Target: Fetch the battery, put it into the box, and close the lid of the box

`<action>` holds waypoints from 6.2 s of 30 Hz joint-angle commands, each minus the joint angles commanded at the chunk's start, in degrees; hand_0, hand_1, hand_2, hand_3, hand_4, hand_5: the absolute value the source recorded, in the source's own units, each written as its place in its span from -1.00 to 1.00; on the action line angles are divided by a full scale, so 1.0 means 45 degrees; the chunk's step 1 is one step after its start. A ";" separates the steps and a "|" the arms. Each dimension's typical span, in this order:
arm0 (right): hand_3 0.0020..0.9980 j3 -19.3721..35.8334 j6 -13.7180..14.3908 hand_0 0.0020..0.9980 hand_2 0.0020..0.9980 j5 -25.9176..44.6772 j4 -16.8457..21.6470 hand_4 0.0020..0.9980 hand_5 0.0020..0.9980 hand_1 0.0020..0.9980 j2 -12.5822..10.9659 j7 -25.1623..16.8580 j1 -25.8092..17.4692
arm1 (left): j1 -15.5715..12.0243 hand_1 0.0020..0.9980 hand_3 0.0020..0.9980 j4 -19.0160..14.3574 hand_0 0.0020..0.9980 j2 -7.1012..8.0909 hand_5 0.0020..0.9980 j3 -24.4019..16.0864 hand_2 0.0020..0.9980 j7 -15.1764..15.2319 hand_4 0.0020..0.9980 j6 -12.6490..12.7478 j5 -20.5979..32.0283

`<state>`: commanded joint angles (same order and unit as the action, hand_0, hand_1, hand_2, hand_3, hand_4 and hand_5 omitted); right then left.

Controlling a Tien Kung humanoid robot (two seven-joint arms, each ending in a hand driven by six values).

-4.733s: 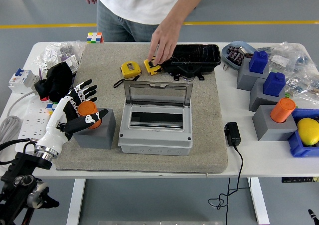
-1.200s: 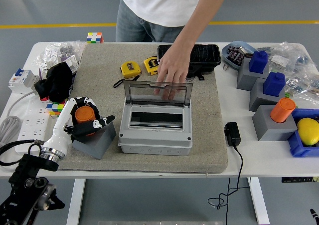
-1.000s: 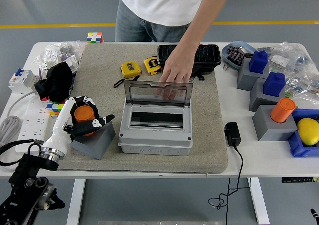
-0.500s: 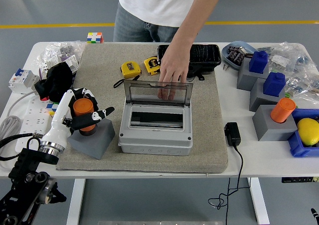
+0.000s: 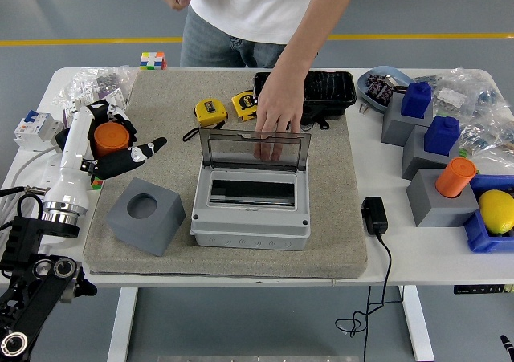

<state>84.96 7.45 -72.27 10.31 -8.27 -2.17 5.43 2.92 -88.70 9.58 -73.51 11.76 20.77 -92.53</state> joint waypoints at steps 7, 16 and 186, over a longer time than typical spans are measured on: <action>0.68 0.0100 0.0013 0.67 0.62 -0.0088 0.0000 1.00 1.00 0.69 -0.0039 0.0029 0.0009 | 0.0764 -1.00 -0.97 -0.0872 -0.90 0.0808 -0.23 0.1190 -0.97 -0.1008 1.00 0.0533 -0.3060; 0.68 0.0158 0.0025 0.67 0.62 -0.0118 0.0000 1.00 1.00 0.69 -0.0098 0.0026 0.0080 | 0.2341 -1.00 -0.97 -0.0926 -0.90 0.1304 -0.22 0.3553 -0.97 -0.2075 1.00 0.0475 -0.6978; 0.67 0.0193 -0.0124 0.66 0.59 -0.0218 0.0000 1.00 1.00 0.65 -0.0324 0.0295 0.0363 | 0.5775 1.00 1.00 0.2951 1.00 -0.0899 1.00 0.7475 1.00 -0.0790 1.00 0.2923 -0.7173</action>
<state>85.83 6.89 -73.25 10.31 -9.73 -0.84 7.07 28.91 -75.42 5.53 -39.87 8.20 33.92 -124.81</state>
